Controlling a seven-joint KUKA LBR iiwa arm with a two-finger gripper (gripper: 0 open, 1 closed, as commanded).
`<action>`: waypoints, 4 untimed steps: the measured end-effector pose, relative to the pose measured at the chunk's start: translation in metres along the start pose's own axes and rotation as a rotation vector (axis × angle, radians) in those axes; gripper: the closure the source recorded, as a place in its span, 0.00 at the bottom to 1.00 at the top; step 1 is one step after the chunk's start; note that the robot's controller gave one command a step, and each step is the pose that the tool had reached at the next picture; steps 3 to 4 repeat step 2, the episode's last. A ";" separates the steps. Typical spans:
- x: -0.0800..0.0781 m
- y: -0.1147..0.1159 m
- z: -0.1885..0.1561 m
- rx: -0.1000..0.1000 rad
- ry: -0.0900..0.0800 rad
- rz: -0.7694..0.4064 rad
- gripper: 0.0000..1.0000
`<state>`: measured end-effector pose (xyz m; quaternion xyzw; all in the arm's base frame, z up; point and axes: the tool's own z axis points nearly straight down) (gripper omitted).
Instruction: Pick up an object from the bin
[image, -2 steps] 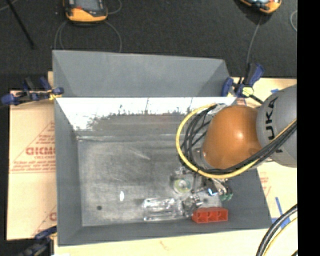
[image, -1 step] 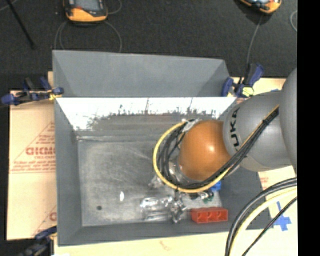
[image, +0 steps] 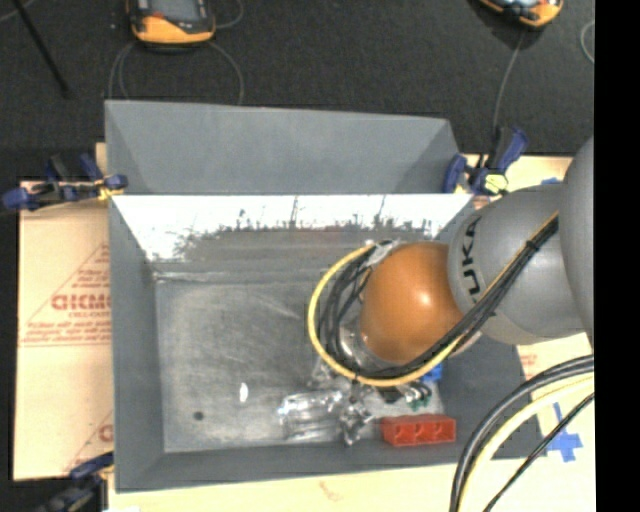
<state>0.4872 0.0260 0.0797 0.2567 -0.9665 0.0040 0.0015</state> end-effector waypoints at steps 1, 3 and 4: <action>0.002 0.004 -0.001 0.009 -0.013 -0.018 1.00; 0.002 -0.016 -0.149 -0.001 -0.012 -0.341 1.00; 0.002 -0.016 -0.149 -0.001 -0.012 -0.341 1.00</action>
Offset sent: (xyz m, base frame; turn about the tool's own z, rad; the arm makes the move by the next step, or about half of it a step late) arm -0.0125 0.0083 -0.0097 -0.0289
